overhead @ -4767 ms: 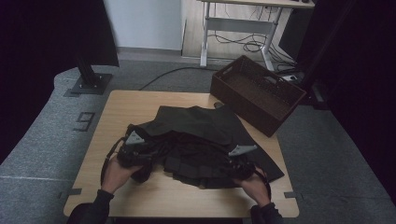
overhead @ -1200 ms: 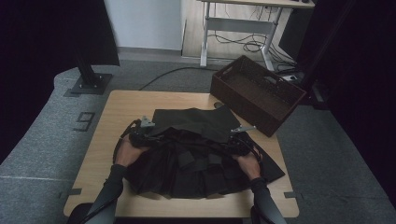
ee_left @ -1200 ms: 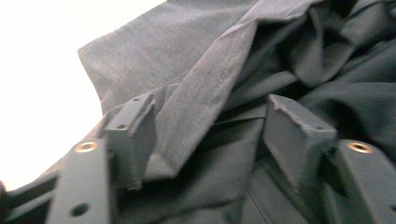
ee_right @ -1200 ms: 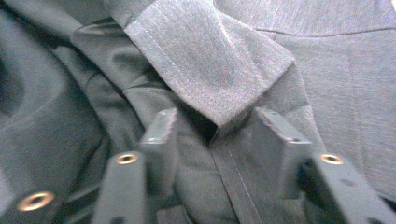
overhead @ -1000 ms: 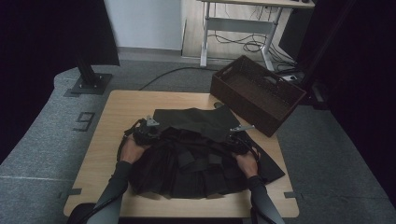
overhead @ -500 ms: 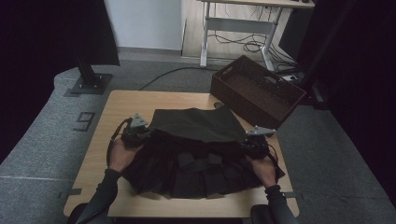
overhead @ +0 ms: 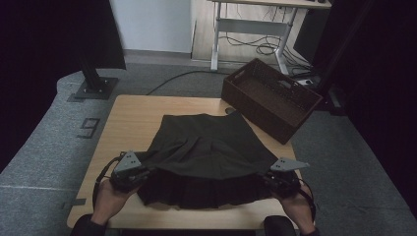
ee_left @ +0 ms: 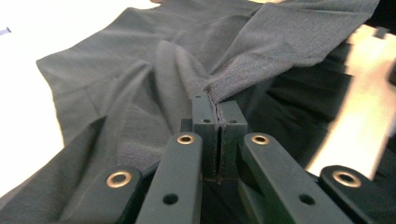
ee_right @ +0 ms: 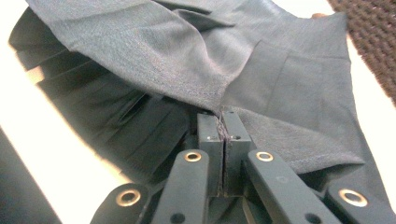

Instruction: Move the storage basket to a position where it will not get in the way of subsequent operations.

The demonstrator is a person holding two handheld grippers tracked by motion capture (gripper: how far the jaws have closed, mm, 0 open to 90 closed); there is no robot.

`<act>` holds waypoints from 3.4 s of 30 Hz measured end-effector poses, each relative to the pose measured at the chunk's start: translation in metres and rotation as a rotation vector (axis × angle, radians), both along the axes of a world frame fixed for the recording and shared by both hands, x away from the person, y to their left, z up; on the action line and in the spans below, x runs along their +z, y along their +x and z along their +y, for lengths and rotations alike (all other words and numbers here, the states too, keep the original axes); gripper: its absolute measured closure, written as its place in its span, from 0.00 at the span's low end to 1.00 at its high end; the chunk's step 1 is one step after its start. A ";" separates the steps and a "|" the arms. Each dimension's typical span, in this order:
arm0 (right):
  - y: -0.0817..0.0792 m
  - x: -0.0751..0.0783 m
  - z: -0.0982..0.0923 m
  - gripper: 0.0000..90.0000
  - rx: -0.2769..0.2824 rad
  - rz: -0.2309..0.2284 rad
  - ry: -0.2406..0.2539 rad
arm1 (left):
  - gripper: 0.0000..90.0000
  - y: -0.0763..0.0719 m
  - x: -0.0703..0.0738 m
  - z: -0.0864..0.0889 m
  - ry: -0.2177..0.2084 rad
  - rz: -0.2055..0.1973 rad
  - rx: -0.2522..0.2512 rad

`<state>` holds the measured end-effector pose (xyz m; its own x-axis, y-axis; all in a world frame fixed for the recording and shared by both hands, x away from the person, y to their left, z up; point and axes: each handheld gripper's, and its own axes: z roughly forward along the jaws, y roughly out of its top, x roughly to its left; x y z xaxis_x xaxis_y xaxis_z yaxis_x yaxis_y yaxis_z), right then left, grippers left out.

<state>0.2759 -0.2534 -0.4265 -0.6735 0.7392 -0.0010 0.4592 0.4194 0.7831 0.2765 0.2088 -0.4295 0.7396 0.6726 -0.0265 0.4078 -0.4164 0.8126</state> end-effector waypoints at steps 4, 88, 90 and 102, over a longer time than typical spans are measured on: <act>-0.014 -0.020 0.000 0.98 0.012 0.059 -0.012 | 0.95 -0.014 -0.022 -0.003 0.014 0.060 -0.033; 0.089 -0.076 0.125 0.71 0.087 0.142 0.002 | 0.52 0.109 -0.069 -0.067 0.144 0.155 0.093; 0.088 -0.089 0.132 0.75 0.080 0.157 -0.050 | 0.52 0.113 -0.076 -0.068 0.173 0.175 0.103; 0.071 -0.108 0.120 0.81 0.071 0.134 -0.105 | 0.49 0.105 -0.067 -0.055 0.210 0.128 0.124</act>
<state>0.3466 -0.1332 -0.5347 -0.7234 0.6902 0.0173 0.5223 0.5308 0.6674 0.3819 0.1538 -0.4961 0.6508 0.7585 0.0347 0.5601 -0.5105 0.6525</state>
